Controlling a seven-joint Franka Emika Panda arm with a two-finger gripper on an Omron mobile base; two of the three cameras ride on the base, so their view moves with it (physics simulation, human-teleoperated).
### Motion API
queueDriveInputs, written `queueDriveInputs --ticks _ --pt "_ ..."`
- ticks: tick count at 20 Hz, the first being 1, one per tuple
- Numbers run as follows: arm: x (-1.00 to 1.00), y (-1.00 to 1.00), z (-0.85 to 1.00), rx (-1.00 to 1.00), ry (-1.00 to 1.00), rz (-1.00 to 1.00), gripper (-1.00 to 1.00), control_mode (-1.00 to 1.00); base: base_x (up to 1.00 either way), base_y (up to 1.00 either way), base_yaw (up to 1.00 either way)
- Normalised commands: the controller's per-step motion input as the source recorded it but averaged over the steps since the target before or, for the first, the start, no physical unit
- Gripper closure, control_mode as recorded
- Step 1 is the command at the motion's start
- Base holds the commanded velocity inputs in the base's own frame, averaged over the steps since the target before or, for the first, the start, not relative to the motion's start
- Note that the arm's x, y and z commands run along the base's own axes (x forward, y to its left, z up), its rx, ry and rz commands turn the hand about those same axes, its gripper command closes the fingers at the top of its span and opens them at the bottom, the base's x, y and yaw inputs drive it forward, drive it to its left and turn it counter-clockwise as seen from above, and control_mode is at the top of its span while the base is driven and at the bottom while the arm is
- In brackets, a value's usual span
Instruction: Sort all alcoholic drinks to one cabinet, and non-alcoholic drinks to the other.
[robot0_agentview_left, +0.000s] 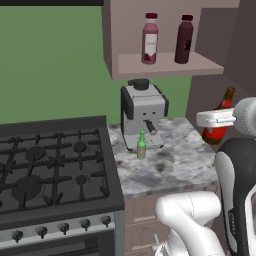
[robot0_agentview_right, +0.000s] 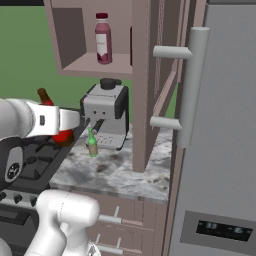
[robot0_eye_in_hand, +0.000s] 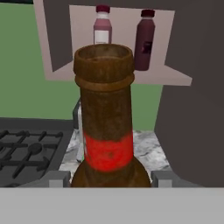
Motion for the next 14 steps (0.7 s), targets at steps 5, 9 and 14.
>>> queueDriveInputs --ticks 5,9,14 --pt "-0.08 0.00 0.01 0.00 0.00 -0.01 1.00 -1.00 0.00 0.00 0.00" --pt "-0.01 0.00 0.00 0.00 0.02 0.00 1.00 -1.00 0.00 0.00 0.00" --pt "0.00 0.00 0.00 0.00 0.00 0.01 1.00 -1.00 0.00 0.00 0.00"
